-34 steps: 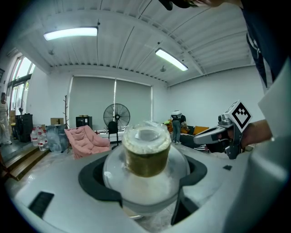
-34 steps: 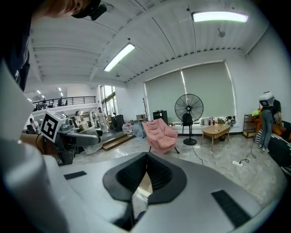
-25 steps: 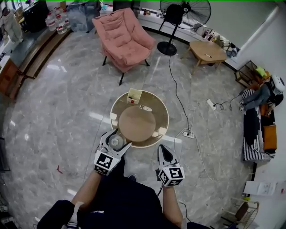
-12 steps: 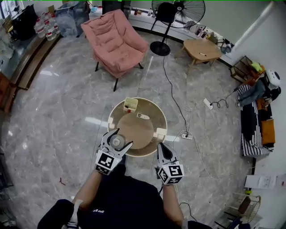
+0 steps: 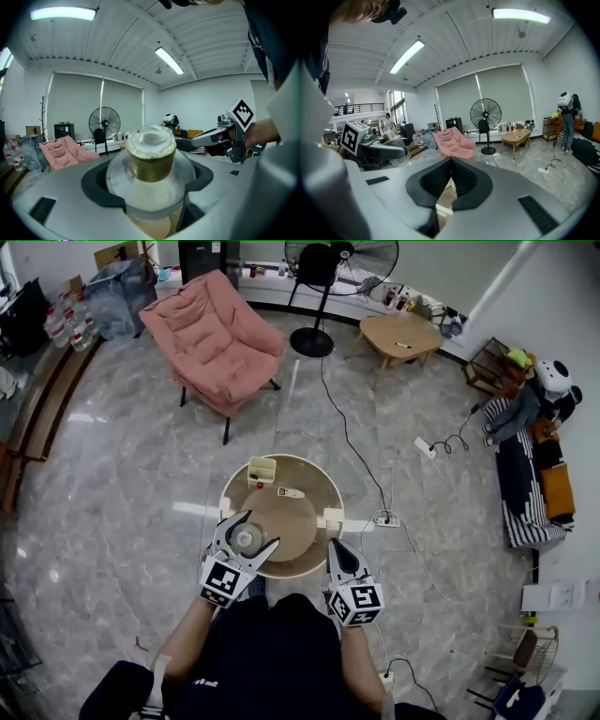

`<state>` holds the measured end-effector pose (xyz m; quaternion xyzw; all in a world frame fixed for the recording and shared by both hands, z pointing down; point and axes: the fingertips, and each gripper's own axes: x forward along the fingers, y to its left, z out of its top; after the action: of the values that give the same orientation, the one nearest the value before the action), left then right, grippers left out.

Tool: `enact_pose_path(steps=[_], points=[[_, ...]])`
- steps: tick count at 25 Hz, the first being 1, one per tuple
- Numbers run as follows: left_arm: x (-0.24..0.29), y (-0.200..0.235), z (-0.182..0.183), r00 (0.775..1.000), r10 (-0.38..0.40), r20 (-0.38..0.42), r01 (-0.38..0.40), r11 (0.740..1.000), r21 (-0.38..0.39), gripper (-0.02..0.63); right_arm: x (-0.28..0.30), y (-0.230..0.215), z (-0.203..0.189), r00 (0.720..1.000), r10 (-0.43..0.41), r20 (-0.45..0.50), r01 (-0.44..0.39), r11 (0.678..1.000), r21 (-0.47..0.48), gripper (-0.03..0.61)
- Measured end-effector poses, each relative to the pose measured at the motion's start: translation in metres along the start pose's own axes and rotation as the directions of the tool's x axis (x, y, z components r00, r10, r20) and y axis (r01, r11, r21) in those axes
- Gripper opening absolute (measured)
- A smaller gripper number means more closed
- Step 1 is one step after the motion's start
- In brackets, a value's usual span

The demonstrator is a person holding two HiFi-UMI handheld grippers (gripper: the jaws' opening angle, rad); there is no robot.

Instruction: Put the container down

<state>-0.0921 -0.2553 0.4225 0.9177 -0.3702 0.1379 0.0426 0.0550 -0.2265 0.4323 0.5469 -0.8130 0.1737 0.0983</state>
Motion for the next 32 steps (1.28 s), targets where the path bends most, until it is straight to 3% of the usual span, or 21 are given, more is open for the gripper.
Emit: enact_pose_path(steps=[10,27,32], points=[[0.023,-0.021,0.010,0.999,0.020,-0.029,-0.020,1.000,-0.003,0.336,0.006,-0.022,0.005,0.998,0.061,-0.021,-0.061,0.998,0.003,0.028],[0.063,-0.021,-0.037,0.994,0.006,-0.111,-0.013,0.998,-0.061,0.336,0.029,-0.053,-0.024,0.994,0.061,-0.091,-0.059,0.998,0.027,0.028],[0.086,-0.018,-0.047,0.992,-0.015,-0.126,0.010,0.999,-0.042,0.336,0.044,-0.059,-0.027,0.995,0.050,-0.089,-0.053,0.998,-0.038,0.028]])
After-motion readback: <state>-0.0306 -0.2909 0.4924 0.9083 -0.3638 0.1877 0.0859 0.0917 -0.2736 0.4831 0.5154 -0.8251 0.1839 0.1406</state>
